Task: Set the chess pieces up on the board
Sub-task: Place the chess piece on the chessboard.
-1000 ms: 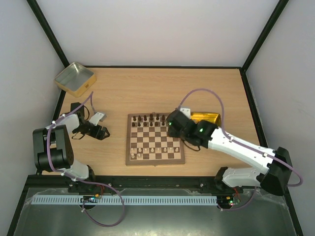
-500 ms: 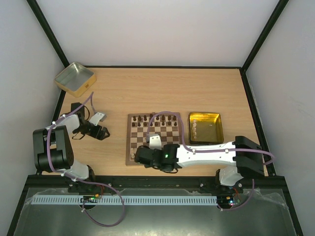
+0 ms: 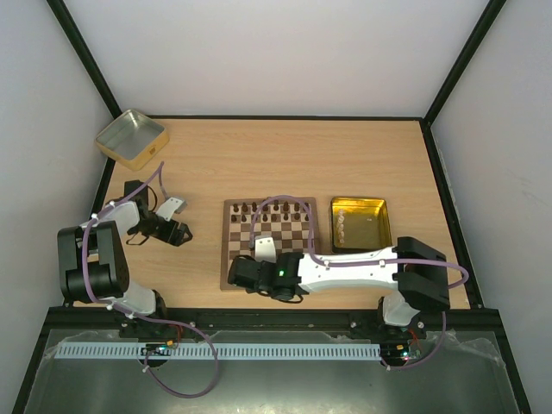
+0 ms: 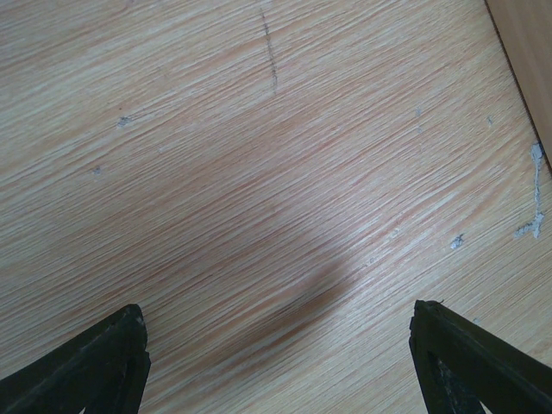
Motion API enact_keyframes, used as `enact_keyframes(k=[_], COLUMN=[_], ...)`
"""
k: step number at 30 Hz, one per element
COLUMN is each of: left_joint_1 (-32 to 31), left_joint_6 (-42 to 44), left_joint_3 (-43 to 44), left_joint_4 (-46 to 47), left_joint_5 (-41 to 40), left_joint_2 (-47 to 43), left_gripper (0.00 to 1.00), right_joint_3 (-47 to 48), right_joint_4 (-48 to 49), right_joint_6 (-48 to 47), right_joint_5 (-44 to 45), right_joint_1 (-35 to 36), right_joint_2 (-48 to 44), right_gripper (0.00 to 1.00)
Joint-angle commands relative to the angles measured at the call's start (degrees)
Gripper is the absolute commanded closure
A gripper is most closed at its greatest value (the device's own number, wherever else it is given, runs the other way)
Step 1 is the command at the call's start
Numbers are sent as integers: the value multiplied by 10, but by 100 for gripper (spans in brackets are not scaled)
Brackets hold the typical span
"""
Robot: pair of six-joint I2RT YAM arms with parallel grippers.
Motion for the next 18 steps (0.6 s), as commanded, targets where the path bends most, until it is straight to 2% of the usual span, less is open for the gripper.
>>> enact_keyframes(k=[1,18], left_joint_1=[1,1], left_joint_6=[-5,-1], left_joint_3=[-22,-22], left_joint_4=[-33,-35], left_joint_5=[-34,-30], left_joint_2=[6,3], left_gripper=[17,16], right_joint_3=[26,13], right_joint_4=[-8,17], right_joint_6=[4,-3], right_joint_5=[34,13], right_joint_1=[1,-24], right_joint_2=[23,44], right_gripper=[92,92])
